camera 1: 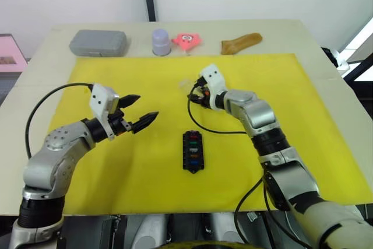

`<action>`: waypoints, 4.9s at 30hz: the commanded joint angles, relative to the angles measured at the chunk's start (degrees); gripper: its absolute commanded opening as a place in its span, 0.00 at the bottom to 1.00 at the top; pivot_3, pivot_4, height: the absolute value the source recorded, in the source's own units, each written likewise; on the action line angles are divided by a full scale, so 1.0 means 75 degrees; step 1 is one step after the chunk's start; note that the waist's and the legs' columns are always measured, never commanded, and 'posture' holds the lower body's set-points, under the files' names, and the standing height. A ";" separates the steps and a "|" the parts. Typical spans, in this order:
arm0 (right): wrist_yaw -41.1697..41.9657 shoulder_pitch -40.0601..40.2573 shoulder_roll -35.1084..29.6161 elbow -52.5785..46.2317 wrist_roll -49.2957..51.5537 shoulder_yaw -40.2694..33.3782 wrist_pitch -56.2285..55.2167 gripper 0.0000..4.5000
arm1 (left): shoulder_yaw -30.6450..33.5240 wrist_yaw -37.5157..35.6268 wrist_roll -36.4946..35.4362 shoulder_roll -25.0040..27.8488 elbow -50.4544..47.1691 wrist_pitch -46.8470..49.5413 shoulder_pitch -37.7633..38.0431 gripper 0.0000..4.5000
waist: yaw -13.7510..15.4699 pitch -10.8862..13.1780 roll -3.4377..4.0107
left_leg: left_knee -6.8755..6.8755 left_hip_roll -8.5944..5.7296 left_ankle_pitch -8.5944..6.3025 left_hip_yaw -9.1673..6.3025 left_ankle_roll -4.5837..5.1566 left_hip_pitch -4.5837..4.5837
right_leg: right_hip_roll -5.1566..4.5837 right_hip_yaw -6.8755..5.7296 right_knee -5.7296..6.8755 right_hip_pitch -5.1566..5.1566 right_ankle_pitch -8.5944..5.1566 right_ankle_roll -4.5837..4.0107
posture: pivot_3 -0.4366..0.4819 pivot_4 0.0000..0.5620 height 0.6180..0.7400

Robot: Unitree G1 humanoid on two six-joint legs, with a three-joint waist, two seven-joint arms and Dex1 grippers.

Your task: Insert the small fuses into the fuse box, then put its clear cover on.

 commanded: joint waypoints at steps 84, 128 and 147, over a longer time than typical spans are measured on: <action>-0.1604 0.3184 -0.1646 -0.7320 0.4254 -0.2496 0.3898 0.38 | -0.4093 0.2006 0.2735 -0.1841 -0.1126 -0.0701 0.1584 1.00 | 0.0273 0.0000 0.0004 | -0.0007 0.0002 -0.0008 0.0001 0.0014 0.0003 | -0.0003 0.0012 -0.0026 0.0024 0.0000 0.0000 | 0.48 0.27 1.00; -0.1340 0.2777 -0.2393 -0.6427 0.3909 -0.2712 0.2610 0.38 | -0.4015 0.2126 0.3624 -0.2091 -0.0405 -0.1138 0.1017 1.00 | 0.0259 -0.0001 0.0004 | -0.0004 0.0004 -0.0006 0.0001 0.0011 0.0008 | -0.0002 0.0012 -0.0024 0.0030 0.0000 0.0000 | 0.48 0.27 1.00; -0.1275 0.2692 -0.2352 -0.6503 0.4084 -0.2571 0.2756 0.38 | -0.3864 0.1962 0.3438 -0.2105 -0.0495 -0.1115 0.1078 1.00 | 0.0265 -0.0001 0.0004 | -0.0005 0.0005 -0.0006 0.0001 0.0012 0.0005 | -0.0002 0.0011 -0.0026 0.0027 0.0000 0.0000 | 0.48 0.27 1.00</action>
